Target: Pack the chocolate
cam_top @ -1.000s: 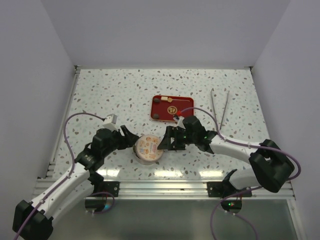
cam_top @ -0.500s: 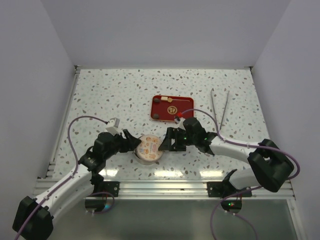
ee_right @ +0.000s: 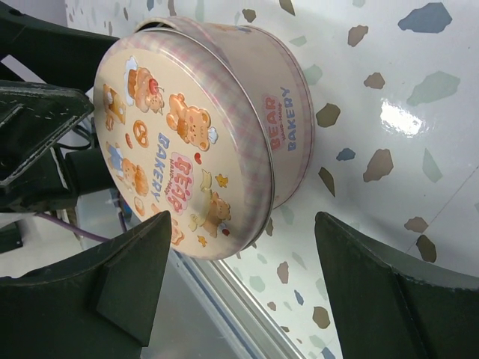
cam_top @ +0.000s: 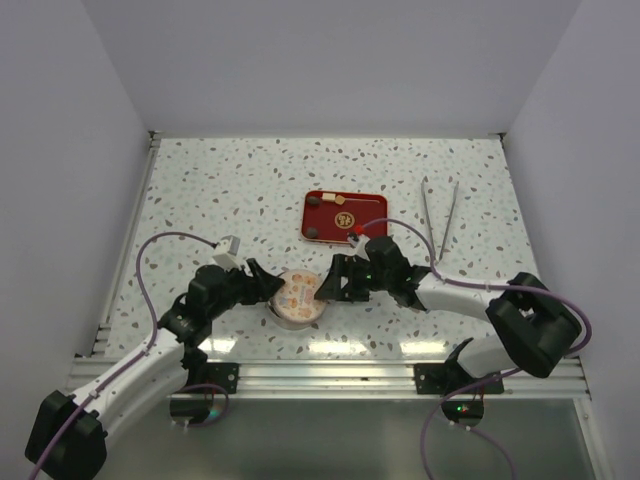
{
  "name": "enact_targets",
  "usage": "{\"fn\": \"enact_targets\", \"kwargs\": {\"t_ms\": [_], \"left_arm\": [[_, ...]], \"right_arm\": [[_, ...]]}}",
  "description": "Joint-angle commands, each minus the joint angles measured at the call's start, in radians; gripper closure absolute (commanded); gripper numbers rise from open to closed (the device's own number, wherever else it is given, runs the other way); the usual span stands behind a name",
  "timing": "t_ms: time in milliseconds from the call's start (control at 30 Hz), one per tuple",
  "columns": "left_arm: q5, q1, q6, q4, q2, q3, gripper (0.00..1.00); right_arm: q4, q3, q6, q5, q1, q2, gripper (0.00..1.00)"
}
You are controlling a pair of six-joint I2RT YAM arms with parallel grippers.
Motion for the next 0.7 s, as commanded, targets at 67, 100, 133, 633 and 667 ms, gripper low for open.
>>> {"fn": "enact_targets", "kwargs": {"t_ms": [67,100,133,633,667], "left_arm": [[0.000,0.004,-0.002,0.055,-0.006,-0.009,0.31],[0.000,0.004,-0.002,0.055,-0.003,-0.009,0.31],[0.005,0.004,-0.004,0.056,-0.003,-0.009,0.31],[-0.027,0.004,-0.019,0.015,-0.055,-0.003,0.28],[-0.030,0.004,-0.019,0.012,-0.061,-0.003,0.28]], "right_arm": [[0.068,0.014,0.016,-0.004,0.008,0.007,0.19],[0.071,0.015,0.018,-0.008,0.010,0.011,0.19],[0.074,0.015,0.023,-0.008,0.008,0.014,0.20],[0.106,0.021,0.053,-0.027,0.024,0.025,0.20],[0.102,0.020,0.055,-0.027,0.028,0.022,0.20]]}}
